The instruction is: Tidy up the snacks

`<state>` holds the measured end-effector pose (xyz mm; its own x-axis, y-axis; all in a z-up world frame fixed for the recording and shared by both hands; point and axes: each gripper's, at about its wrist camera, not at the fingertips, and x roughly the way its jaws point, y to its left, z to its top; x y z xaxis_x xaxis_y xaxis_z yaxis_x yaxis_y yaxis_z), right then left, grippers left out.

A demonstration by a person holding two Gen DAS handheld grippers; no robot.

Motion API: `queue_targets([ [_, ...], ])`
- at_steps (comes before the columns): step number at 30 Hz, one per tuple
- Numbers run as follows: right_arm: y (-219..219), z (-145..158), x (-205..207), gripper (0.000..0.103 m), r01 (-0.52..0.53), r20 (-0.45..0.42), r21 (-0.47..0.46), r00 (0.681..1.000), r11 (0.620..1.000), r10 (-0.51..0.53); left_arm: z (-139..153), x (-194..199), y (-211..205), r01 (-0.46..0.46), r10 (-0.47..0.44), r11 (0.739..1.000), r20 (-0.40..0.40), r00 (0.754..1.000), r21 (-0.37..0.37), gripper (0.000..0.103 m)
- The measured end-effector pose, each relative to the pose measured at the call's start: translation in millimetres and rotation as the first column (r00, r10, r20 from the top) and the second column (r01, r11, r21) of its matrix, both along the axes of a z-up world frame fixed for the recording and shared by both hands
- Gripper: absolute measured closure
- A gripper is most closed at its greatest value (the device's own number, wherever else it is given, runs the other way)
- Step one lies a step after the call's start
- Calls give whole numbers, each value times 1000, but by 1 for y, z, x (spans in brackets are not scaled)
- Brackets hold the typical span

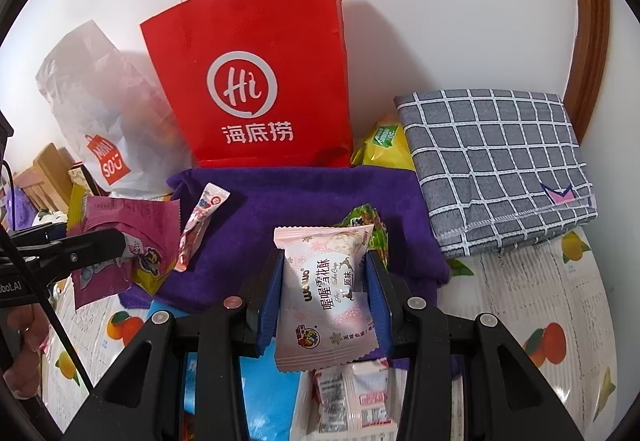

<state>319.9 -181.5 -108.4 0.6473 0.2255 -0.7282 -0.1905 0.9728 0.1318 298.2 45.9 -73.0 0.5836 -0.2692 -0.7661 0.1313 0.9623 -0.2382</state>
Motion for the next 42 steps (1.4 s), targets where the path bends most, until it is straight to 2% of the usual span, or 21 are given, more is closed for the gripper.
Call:
queue_targets([
  [7,0,-17,24,63,2,-37,2,999,1000,-2,-14,20,20,-40,40,999,-24,999,3,37],
  [14,8,-41,41,63,-25,-83,-8,996,1000,25,-38,40,29,-55,57,998,-40,998,43,37],
  [19,11,-59,49,63,-36,-125,-23,992,999,33,-54,48,30,-59,62,997,-67,996,41,37],
  [31,13,-81,60,61,-50,-165,-34,985,998,43,-64,60,21,-32,34,999,-52,998,34,37],
  [37,15,-86,63,60,-59,-177,-56,983,997,48,-68,62,12,-12,15,998,-53,998,58,35],
  [40,14,-86,65,54,-57,-187,-50,981,997,47,-68,64,10,-7,10,998,-57,998,65,35],
  [42,13,-85,64,37,-58,-197,-41,979,997,49,-67,64,8,-8,13,997,-66,998,72,33],
])
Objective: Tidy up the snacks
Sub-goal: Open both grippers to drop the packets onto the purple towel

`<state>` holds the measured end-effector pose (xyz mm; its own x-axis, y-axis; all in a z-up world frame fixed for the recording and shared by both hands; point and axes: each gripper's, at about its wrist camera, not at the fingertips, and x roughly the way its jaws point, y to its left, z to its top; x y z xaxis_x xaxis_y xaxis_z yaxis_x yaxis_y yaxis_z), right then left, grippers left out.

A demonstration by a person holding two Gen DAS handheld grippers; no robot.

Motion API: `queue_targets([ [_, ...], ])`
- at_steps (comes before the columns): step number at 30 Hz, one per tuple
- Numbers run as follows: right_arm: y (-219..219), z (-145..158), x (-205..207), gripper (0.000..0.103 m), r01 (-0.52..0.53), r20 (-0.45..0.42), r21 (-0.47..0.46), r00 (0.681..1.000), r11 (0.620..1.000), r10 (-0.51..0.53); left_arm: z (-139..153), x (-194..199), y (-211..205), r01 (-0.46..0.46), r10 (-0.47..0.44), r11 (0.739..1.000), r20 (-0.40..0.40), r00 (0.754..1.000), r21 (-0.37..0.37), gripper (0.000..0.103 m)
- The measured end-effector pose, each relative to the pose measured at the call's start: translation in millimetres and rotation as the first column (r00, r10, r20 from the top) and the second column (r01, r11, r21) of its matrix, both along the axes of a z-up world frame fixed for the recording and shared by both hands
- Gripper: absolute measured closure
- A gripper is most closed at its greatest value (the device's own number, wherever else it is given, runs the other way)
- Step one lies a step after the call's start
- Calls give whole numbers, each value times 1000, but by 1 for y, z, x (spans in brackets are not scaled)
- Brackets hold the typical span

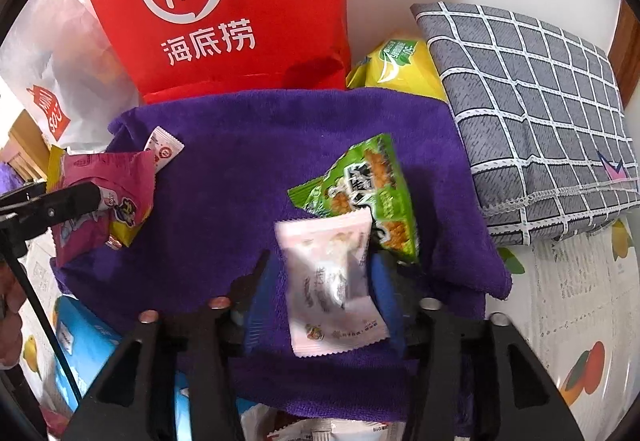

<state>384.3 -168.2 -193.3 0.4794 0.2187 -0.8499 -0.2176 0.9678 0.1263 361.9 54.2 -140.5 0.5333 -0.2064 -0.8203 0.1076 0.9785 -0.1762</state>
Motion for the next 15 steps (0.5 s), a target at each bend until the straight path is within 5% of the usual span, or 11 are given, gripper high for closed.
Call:
queue_targets([
  [15,-4,47,-47,24,-7,68,-31,998,1000,9,37,-47,0,-30,28,999,46,999,29,23],
])
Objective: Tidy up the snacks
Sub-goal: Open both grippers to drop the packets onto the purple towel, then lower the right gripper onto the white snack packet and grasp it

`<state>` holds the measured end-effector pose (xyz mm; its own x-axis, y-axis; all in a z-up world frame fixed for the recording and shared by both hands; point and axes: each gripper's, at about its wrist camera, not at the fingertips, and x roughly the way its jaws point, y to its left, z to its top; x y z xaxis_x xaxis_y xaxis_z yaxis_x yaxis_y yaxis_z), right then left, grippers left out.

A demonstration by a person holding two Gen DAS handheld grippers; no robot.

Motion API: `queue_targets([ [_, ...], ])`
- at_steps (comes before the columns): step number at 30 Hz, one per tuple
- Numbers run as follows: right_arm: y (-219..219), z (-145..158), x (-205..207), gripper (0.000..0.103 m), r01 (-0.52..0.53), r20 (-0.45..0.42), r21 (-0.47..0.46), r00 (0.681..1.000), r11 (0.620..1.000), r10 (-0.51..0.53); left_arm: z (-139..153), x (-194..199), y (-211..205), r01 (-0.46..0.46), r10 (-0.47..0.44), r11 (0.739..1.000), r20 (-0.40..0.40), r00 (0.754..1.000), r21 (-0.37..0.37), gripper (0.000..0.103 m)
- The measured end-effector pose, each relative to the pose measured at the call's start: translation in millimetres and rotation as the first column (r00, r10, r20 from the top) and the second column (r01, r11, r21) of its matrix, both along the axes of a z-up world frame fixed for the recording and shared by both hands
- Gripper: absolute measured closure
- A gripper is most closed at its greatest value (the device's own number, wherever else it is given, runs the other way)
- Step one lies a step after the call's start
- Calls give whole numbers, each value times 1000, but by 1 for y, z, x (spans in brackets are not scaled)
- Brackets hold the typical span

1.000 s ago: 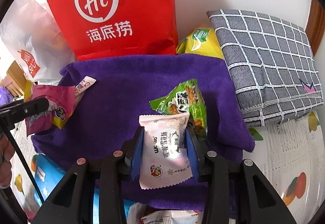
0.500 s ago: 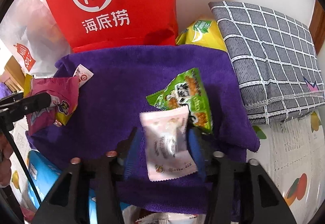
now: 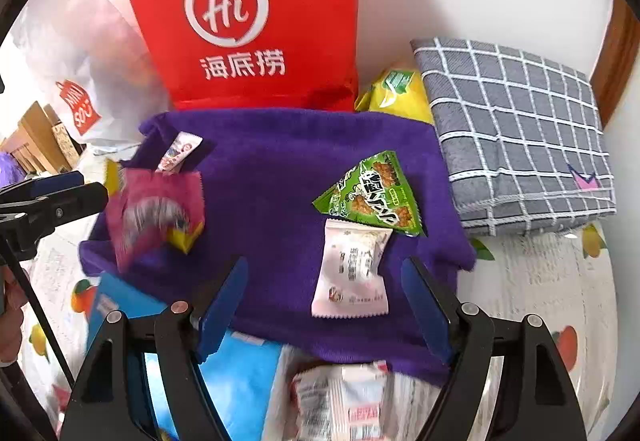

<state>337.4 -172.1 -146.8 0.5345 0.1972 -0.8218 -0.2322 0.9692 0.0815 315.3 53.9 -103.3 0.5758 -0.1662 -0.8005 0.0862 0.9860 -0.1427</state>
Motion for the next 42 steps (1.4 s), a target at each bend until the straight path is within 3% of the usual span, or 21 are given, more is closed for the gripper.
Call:
queue_targets([
  [13,-9,37,-72,24,15,42,17,999,1000,-15,49,-84,-1,-13,13,1000,148,989,-7,23],
  [18,-12,44,-104,21,48,67,-19,997,999,-46,55,-115,-1,-22,24,1000,183,983,-18,23],
  [23,-26,47,-133,14,96,118,-8,989,995,-94,55,-138,2,-38,41,999,186,982,-22,24],
  [29,-40,41,-153,14,75,107,51,991,996,-80,52,-160,2,-49,53,999,190,980,-21,24],
  [37,-49,26,-169,14,57,123,60,990,997,-64,43,-176,0,-65,67,998,181,981,-19,24],
  [42,-49,11,-168,14,62,106,19,992,998,-64,34,-178,2,-79,81,997,165,983,-16,23],
])
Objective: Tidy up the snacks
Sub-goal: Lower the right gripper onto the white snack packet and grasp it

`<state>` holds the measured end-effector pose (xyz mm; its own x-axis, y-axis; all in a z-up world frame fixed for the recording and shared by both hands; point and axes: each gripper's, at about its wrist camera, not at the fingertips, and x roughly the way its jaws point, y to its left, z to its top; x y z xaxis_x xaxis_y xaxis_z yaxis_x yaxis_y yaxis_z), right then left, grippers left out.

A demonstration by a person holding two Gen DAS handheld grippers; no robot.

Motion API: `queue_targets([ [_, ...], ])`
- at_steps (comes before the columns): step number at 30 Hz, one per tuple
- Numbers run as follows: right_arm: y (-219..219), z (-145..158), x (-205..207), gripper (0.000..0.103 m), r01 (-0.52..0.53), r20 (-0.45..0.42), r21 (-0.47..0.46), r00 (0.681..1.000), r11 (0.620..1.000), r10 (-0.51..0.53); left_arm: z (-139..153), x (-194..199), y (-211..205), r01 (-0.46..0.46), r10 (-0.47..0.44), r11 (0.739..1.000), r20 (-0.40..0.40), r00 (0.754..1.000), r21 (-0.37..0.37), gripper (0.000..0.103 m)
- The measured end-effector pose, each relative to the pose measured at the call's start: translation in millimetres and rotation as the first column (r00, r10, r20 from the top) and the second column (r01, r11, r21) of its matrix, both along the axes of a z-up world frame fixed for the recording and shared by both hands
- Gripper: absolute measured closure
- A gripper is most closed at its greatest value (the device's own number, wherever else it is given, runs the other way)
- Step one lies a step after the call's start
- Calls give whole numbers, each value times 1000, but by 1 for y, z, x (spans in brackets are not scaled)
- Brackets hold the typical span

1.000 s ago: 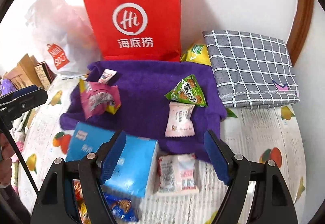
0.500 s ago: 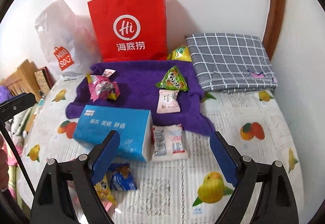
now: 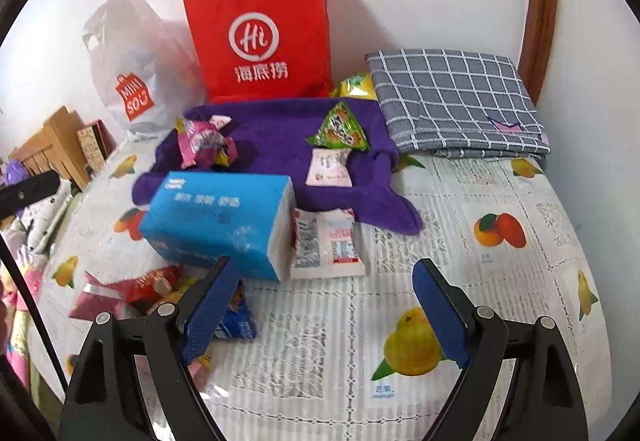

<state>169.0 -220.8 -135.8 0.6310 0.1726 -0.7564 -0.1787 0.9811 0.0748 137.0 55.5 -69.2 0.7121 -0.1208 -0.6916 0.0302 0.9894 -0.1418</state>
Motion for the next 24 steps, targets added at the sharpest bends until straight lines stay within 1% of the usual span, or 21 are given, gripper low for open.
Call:
queue_targets([
  [4,-2,-15,6,16,2,-20,6,1000,1000,-2,-11,4,4,-13,13,1000,-31,999,6,23],
  [6,-2,-26,13,22,1,-38,0,999,1000,-1,-19,7,8,-24,24,1000,-56,998,-3,23],
  [10,0,-43,27,25,-5,-68,-4,998,1000,4,-33,13,17,-48,47,999,-95,994,-14,23],
  [12,1,-51,36,30,-10,-80,3,997,1000,11,-40,15,22,-57,54,998,-110,992,-17,24],
  [18,7,-69,61,30,-29,-109,24,994,999,31,-53,20,30,-60,57,998,-134,989,-19,24],
  [24,14,-85,75,30,-64,-133,7,989,998,64,-57,23,33,-53,50,998,-142,989,-21,24],
])
